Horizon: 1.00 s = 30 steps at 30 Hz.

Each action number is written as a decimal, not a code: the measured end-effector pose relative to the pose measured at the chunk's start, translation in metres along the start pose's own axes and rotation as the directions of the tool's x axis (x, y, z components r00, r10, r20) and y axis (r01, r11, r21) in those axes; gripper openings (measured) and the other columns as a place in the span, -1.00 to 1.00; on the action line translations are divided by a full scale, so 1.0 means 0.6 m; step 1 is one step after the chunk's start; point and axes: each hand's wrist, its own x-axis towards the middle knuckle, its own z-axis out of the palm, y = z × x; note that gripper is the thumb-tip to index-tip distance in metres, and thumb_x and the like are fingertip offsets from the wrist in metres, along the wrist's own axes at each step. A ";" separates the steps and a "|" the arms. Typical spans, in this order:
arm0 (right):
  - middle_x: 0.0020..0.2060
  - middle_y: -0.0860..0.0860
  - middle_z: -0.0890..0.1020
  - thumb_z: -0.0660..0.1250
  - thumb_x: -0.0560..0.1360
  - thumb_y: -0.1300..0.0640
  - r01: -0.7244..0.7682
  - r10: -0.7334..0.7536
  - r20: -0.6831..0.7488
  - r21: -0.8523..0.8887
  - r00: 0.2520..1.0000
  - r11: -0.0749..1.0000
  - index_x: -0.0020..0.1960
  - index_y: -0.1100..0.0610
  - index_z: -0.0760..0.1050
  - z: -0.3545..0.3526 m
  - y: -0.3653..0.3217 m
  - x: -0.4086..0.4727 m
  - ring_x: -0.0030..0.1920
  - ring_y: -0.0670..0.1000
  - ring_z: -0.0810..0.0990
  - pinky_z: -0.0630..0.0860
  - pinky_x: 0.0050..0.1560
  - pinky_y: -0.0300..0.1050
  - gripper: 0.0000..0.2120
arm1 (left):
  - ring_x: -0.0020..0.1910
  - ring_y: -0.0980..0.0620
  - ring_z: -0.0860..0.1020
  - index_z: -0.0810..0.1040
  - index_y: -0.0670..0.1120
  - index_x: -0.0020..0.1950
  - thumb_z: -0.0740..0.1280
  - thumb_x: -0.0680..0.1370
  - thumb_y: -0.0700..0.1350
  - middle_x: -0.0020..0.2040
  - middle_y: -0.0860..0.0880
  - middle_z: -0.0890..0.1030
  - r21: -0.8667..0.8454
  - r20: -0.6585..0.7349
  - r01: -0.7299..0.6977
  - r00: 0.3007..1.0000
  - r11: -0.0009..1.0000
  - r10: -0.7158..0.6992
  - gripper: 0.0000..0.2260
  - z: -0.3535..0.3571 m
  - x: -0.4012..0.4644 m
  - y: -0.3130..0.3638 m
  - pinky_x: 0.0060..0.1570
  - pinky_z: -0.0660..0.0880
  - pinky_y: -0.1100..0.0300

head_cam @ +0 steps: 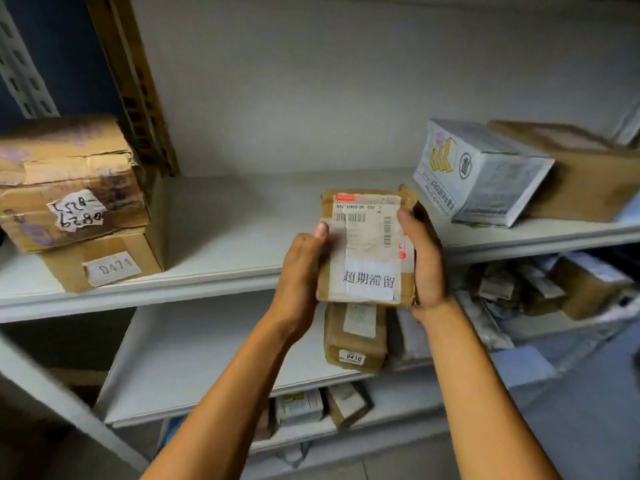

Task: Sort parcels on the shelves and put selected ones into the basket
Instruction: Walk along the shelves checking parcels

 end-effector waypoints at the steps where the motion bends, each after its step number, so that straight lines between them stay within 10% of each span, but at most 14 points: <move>1: 0.40 0.28 0.49 0.49 0.44 -0.17 -0.023 0.023 -0.001 -0.006 1.000 1.000 0.54 0.22 0.28 -0.016 -0.006 -0.007 0.43 0.28 0.45 0.28 0.46 0.40 -0.16 | 0.21 -0.32 0.56 0.45 -0.12 0.24 0.35 0.42 0.44 0.23 -0.27 0.56 0.045 0.037 0.015 0.999 0.999 -0.017 -0.30 0.011 0.007 -0.008 0.27 0.41 -0.43; 6: 0.38 0.32 0.48 0.51 0.40 -0.19 -0.023 0.034 -0.192 0.059 0.981 0.998 0.50 0.32 0.29 -0.101 -0.033 -0.075 0.41 0.31 0.45 0.30 0.46 0.37 -0.10 | 0.45 -0.16 0.43 0.24 -0.02 0.56 0.18 0.58 0.38 0.47 -0.14 0.44 0.096 0.301 0.027 0.952 0.995 -0.055 -0.31 0.102 0.020 -0.066 0.43 0.32 -0.28; 15: 0.42 0.25 0.47 0.48 0.38 -0.31 0.076 -0.048 -0.538 0.029 0.841 0.997 0.53 0.21 0.29 -0.312 -0.095 -0.246 0.44 0.28 0.44 0.41 0.41 0.28 -0.07 | 0.39 -0.14 0.49 0.38 -0.05 0.50 0.12 0.60 0.34 0.39 -0.14 0.53 0.115 0.617 0.246 0.742 0.963 -0.263 -0.37 0.340 -0.032 -0.197 0.44 0.35 -0.18; 20: 0.29 0.08 0.63 0.08 0.54 -0.27 0.113 -0.103 -0.681 -0.030 0.725 0.993 0.41 0.09 0.47 -0.437 -0.141 -0.375 0.31 0.10 0.59 0.59 0.24 0.00 -0.38 | 0.41 -0.15 0.47 0.40 -0.12 0.48 0.10 0.64 0.25 0.40 -0.20 0.52 0.137 0.705 0.316 0.635 0.939 -0.317 -0.42 0.493 -0.093 -0.270 0.46 0.34 -0.15; 30: 0.32 0.17 0.60 0.09 0.60 -0.27 0.283 -0.086 -0.969 -0.019 0.230 0.959 0.46 0.13 0.44 -0.579 -0.216 -0.620 0.35 0.24 0.54 0.53 0.30 0.20 -0.37 | 0.27 -0.04 0.60 0.44 0.01 0.46 -0.03 0.69 0.21 0.28 -0.04 0.64 0.399 0.833 0.385 0.227 0.832 -0.504 -0.51 0.761 -0.252 -0.406 0.32 0.49 -0.09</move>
